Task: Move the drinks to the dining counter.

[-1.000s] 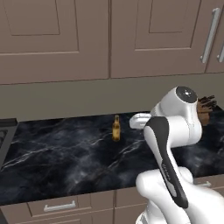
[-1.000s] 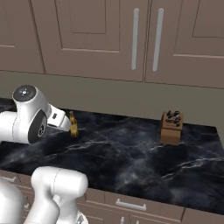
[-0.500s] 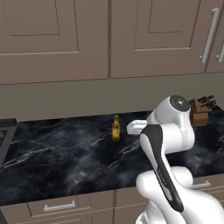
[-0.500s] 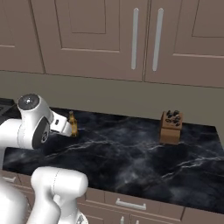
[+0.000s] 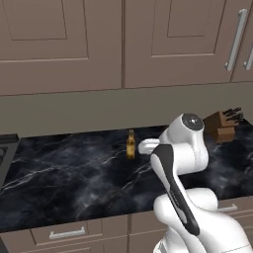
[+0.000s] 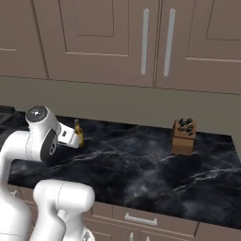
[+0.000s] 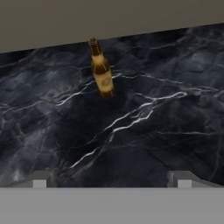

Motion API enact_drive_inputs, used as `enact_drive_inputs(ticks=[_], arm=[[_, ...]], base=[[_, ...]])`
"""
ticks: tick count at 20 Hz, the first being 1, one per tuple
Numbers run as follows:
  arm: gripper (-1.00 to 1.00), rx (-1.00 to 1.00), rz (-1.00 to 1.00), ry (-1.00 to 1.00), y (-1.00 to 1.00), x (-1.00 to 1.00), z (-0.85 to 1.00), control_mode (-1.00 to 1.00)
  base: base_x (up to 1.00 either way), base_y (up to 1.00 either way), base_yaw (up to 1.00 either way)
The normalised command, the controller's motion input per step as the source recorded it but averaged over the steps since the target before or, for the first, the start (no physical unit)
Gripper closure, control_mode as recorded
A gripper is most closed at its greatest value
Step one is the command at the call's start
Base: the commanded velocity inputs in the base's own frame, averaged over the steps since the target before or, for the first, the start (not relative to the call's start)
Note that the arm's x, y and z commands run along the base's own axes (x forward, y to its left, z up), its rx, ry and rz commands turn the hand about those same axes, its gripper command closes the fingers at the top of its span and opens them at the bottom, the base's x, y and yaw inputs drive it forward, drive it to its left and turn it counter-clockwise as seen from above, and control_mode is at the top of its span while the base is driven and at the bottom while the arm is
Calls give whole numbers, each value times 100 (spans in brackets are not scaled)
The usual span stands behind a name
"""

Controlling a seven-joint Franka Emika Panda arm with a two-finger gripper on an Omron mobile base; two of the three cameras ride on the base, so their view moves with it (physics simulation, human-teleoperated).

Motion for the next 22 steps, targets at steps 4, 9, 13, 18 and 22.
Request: enact_drive_inputs(ticks=[4, 9, 13, 18, 22], arm=[[-100, 0, 0, 0, 5, 48, -14, -100], [-100, 1, 0, 8, 8, 30, -7, -100], [-100, -1, 0, 29, 16, 33, 1, -100], [-100, -3, 0, 23, 15, 38, 1, -100], [-100, -2, 1, 13, 7, 35, -8, -100]], base=[[0, 0, 0], [0, 0, 0], [0, 0, 0], [0, 0, 0], [0, 0, 0]])
